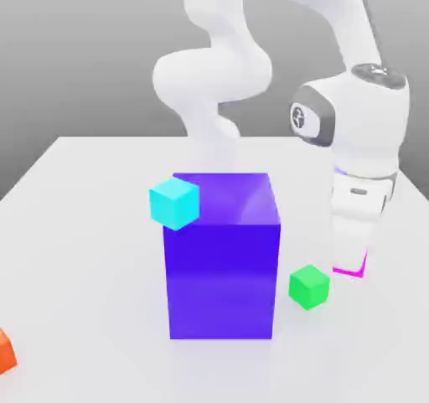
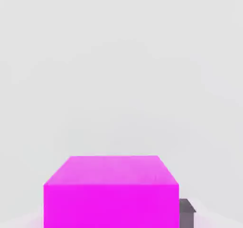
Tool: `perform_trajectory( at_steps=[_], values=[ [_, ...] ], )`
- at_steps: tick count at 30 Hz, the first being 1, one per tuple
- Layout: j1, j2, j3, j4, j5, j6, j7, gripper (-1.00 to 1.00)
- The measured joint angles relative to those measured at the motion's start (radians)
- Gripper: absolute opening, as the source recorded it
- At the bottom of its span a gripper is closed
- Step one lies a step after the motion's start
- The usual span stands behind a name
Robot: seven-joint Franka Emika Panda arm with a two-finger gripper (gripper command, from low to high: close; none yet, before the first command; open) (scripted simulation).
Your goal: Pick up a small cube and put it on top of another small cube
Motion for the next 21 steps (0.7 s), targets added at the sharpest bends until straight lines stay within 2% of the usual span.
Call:
perform_trajectory(
  at_steps=[4,10,11,17,21],
  values=[
    [-0.034,-0.074,0.016,-0.092,-0.028,0.018,0.081,-1.00],
    [-0.058,0.117,0.019,-0.093,-0.095,0.210,0.135,-1.00],
    [-0.054,0.151,0.011,-0.091,-0.112,0.241,0.146,1.00],
    [-0.069,0.168,0.012,-0.091,-0.121,0.258,0.152,1.00],
    [-0.049,0.072,0.017,-0.095,-0.077,0.168,0.122,1.00]
  ],
)
